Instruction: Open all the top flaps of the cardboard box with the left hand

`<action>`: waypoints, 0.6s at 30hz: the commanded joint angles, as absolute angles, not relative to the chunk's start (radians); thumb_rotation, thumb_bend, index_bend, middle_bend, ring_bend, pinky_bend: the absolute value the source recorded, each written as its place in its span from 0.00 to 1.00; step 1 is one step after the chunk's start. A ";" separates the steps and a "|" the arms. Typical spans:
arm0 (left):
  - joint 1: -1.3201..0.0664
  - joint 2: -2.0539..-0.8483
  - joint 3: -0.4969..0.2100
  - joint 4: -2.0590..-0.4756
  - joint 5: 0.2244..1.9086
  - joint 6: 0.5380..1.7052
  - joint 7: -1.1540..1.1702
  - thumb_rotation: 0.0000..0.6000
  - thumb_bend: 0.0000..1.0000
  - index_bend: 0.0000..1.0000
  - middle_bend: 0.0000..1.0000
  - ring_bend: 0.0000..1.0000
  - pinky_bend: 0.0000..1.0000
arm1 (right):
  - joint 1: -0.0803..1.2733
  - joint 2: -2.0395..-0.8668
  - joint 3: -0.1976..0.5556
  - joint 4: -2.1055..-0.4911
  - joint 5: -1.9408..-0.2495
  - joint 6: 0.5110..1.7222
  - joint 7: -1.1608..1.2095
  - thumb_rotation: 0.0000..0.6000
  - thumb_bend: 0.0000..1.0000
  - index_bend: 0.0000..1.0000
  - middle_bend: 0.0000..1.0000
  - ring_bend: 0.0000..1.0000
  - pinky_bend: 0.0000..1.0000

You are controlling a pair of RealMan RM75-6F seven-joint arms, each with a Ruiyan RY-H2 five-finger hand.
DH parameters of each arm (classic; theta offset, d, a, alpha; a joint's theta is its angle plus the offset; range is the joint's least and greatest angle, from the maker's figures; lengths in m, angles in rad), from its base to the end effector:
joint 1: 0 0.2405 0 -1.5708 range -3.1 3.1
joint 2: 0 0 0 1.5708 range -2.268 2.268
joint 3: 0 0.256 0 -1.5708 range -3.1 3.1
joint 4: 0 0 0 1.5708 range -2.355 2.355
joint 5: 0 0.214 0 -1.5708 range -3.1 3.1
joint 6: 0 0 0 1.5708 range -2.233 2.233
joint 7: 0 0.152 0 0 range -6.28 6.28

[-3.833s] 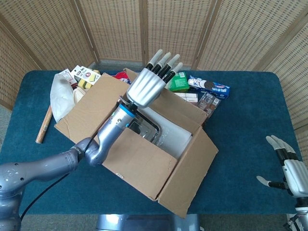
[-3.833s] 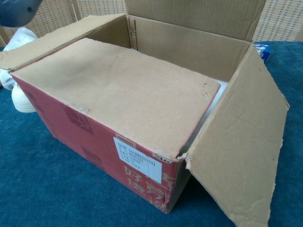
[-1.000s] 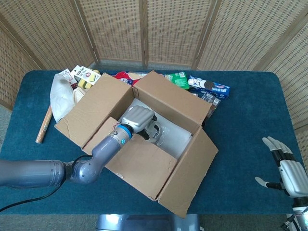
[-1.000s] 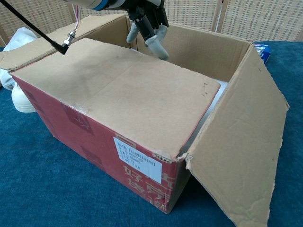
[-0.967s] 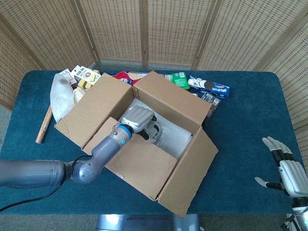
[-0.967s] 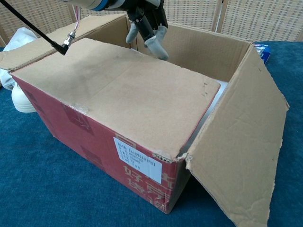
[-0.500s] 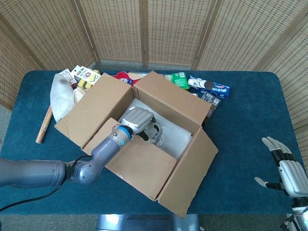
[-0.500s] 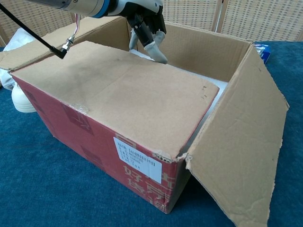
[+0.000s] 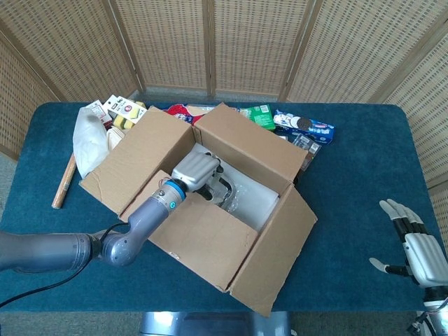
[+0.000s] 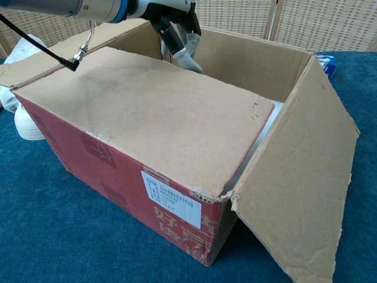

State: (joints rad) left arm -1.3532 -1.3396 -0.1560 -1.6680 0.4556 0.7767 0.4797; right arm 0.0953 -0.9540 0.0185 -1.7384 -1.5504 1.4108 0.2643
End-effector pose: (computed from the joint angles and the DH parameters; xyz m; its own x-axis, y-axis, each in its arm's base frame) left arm 0.0123 0.3965 0.0034 0.5246 0.3779 0.7629 0.8100 -0.4973 -0.3106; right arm -0.2973 -0.1835 0.1776 0.1890 -0.1144 0.9753 -0.9818 -0.0400 0.1855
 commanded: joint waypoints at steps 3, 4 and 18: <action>-1.359 -1.336 -0.144 -1.665 0.435 0.762 0.483 0.75 0.00 0.64 0.42 0.26 0.44 | 0.096 -0.955 0.019 -1.739 -1.548 1.410 0.264 1.00 0.00 0.00 0.00 0.00 0.00; -1.360 -1.333 -0.143 -1.666 0.433 0.760 0.482 0.75 0.00 0.64 0.43 0.27 0.45 | 0.096 -0.955 0.019 -1.738 -1.548 1.410 0.264 1.00 0.00 0.00 0.00 0.00 0.00; -1.330 -1.152 -0.156 -1.796 0.429 0.688 0.387 0.72 0.00 0.65 0.67 0.54 0.76 | 0.094 -0.960 0.013 -1.742 -1.563 1.418 0.247 1.00 0.00 0.00 0.00 0.00 0.00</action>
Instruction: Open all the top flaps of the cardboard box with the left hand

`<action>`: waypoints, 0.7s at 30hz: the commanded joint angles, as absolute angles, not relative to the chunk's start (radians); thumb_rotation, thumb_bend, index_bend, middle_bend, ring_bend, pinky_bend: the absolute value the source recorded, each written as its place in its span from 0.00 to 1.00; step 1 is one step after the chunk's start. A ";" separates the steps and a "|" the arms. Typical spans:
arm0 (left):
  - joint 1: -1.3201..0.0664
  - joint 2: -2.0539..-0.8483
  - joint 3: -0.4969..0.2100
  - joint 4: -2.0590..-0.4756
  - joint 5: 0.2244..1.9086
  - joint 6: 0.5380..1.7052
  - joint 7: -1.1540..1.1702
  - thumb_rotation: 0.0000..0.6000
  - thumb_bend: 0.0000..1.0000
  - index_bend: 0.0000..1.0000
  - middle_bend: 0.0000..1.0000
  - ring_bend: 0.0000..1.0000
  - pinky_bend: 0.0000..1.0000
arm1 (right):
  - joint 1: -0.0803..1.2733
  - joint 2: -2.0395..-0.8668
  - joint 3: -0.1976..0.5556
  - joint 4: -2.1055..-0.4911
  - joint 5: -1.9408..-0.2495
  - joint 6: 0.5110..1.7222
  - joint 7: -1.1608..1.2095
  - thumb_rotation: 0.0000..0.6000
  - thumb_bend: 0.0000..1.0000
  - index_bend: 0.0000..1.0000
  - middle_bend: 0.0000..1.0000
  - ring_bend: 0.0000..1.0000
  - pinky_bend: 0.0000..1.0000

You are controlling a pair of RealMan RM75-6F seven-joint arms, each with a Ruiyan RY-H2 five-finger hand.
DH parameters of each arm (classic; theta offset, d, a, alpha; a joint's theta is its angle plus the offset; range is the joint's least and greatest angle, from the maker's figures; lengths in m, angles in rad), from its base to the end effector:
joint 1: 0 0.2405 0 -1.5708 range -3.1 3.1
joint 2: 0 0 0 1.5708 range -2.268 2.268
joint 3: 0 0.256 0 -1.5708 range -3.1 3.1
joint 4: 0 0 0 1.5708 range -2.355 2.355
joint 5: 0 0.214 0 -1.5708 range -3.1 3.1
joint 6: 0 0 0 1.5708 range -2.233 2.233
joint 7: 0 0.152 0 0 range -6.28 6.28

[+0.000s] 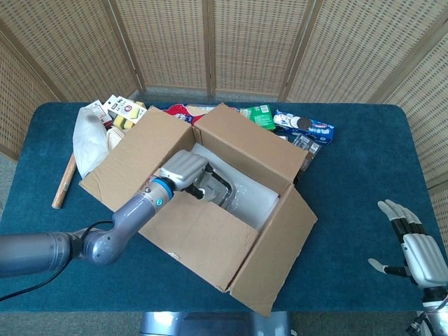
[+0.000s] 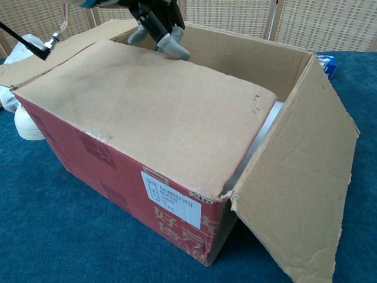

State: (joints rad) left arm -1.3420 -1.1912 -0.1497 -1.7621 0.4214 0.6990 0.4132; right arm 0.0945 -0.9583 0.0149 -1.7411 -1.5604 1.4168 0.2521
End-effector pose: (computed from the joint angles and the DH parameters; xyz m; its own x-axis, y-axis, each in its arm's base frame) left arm 0.0011 0.3942 0.0366 0.4849 0.4443 0.7533 0.8465 -0.4548 -0.2767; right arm -0.2952 -0.1823 0.1757 0.1955 -0.1146 0.9740 -0.9803 -0.0505 0.1909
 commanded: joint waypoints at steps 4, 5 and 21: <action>-1.312 -1.106 -0.168 -1.836 0.451 0.680 0.350 0.71 0.00 0.65 0.67 0.55 0.77 | 0.093 -0.963 0.011 -1.745 -1.567 1.420 0.234 1.00 0.00 0.00 0.00 0.00 0.00; -1.307 -1.092 -0.171 -1.847 0.458 0.676 0.341 0.71 0.00 0.65 0.67 0.55 0.77 | 0.093 -0.964 0.010 -1.746 -1.568 1.420 0.229 1.00 0.00 0.00 0.00 0.00 0.00; -1.239 -1.187 -0.184 -1.737 0.664 0.776 0.293 0.62 0.00 0.60 0.44 0.30 0.42 | 0.100 -0.980 0.005 -1.752 -1.570 1.406 0.192 1.00 0.00 0.00 0.00 0.00 0.00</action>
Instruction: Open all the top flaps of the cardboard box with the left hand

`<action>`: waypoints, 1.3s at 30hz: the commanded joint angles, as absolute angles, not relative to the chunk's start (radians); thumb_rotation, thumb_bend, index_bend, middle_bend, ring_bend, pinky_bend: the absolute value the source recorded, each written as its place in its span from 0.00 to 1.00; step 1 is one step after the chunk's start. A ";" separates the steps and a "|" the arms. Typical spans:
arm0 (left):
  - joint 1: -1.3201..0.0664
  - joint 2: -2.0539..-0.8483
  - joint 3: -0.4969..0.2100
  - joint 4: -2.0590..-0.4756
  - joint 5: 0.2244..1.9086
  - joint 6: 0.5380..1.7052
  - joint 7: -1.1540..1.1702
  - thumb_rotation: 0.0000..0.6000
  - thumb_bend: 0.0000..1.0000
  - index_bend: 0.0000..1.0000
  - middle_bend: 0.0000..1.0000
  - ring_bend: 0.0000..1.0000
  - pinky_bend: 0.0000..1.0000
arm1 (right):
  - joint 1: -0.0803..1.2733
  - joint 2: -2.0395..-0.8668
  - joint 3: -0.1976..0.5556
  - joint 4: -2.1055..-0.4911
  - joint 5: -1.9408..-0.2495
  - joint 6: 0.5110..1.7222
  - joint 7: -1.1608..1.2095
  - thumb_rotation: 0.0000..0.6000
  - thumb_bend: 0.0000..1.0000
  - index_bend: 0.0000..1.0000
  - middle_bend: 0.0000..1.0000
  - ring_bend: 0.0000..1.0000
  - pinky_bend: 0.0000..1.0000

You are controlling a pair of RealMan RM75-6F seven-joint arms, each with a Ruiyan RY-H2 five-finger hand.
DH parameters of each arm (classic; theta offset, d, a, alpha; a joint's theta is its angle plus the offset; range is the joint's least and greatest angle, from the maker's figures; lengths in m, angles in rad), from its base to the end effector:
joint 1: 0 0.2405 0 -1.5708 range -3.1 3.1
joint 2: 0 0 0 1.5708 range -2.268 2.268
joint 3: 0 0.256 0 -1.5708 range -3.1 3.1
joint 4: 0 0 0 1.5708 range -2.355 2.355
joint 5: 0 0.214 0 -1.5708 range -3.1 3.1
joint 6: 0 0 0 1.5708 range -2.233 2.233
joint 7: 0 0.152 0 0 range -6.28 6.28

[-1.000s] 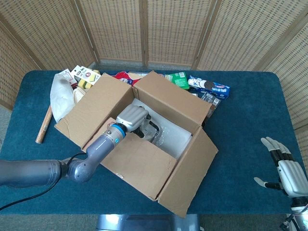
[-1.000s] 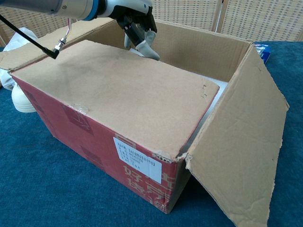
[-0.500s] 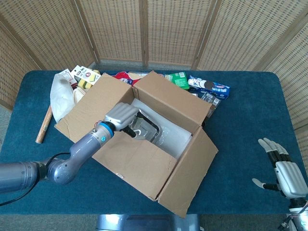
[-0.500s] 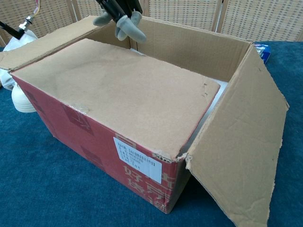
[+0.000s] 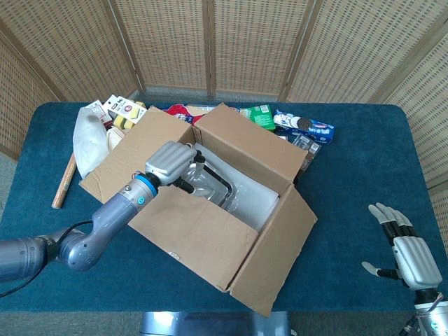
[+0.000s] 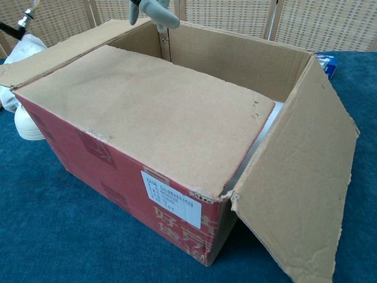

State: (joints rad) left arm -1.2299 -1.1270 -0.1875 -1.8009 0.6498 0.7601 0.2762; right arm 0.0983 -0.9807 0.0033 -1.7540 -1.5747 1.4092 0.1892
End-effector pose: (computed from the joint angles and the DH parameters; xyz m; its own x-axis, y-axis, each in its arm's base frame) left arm -0.0075 0.3940 0.0673 0.4291 0.3579 0.8293 0.8467 -0.4791 -0.2314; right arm -0.2900 -0.1801 0.1641 0.2260 -0.1342 0.9648 -0.9733 -0.0706 0.2182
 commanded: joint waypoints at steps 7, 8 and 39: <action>-1.265 -1.272 -0.146 -1.653 0.622 0.769 0.356 0.62 0.00 0.59 0.44 0.30 0.43 | 0.104 -0.979 0.011 -1.741 -1.550 1.396 0.208 1.00 0.00 0.00 0.00 0.00 0.00; -1.265 -1.277 -0.143 -1.648 0.619 0.770 0.360 0.62 0.00 0.59 0.44 0.30 0.43 | 0.104 -0.979 0.011 -1.740 -1.549 1.395 0.208 1.00 0.00 0.00 0.00 0.00 0.00; -1.241 -1.124 -0.127 -1.793 0.578 0.677 0.304 0.62 0.00 0.62 0.67 0.47 0.50 | 0.099 -0.982 0.001 -1.748 -1.577 1.413 0.194 1.00 0.00 0.00 0.00 0.00 0.00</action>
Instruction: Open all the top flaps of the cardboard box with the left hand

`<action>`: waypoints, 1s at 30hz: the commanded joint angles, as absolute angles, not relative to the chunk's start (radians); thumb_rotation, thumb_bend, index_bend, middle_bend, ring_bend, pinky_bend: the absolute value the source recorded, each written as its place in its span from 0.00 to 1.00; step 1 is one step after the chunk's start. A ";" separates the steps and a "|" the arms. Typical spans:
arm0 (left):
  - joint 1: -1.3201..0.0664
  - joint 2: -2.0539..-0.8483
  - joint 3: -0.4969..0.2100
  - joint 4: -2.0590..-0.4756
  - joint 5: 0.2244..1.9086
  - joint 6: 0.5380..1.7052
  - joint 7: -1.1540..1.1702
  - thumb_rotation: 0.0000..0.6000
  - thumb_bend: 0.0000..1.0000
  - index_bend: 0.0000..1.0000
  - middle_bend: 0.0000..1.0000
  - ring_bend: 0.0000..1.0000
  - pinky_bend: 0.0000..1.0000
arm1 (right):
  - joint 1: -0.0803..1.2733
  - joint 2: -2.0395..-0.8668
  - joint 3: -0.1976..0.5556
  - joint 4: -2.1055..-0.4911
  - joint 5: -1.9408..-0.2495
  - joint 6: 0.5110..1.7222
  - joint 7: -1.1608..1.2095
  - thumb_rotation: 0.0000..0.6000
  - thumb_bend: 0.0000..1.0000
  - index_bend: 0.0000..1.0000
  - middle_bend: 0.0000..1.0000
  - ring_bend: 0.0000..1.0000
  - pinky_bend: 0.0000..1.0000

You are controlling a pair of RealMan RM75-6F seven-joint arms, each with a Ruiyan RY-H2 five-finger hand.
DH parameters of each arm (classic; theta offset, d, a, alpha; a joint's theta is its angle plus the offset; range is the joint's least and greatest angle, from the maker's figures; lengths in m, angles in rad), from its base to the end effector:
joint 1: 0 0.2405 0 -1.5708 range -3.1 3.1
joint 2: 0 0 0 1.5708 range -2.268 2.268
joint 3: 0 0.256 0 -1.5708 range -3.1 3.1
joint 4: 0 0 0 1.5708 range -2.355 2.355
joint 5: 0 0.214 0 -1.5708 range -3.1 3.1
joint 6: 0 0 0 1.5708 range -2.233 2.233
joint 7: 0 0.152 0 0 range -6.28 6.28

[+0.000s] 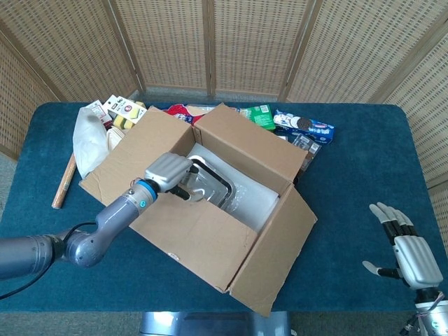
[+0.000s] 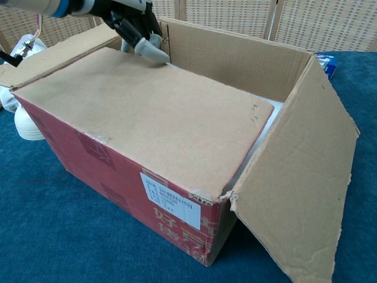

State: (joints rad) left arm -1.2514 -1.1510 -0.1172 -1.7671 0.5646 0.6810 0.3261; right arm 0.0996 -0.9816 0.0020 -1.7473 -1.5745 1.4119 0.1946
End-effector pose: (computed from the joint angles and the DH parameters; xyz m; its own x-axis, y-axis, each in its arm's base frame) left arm -0.0340 0.3920 0.0465 0.4845 0.4517 0.7492 0.8510 -0.4417 -0.2840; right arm -0.2911 -0.1804 0.1647 0.2264 -0.1323 0.9650 -0.9732 -0.0709 0.2186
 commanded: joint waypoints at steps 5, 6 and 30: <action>-1.218 -1.075 -0.143 -1.840 0.613 0.687 0.271 0.62 0.00 0.62 0.67 0.47 0.50 | 0.097 -0.983 -0.003 -1.750 -1.587 1.419 0.187 1.00 0.00 0.00 0.00 0.00 0.00; -1.213 -1.064 -0.147 -1.851 0.621 0.688 0.263 0.61 0.00 0.62 0.67 0.47 0.50 | 0.096 -0.983 -0.004 -1.751 -1.589 1.420 0.186 1.00 0.00 0.00 0.00 0.00 0.00; -1.054 -0.851 -0.260 -2.049 0.852 0.669 0.015 0.50 0.00 0.64 0.67 0.48 0.47 | 0.100 -1.017 -0.021 -1.759 -1.612 1.410 0.103 1.00 0.00 0.00 0.00 0.00 0.00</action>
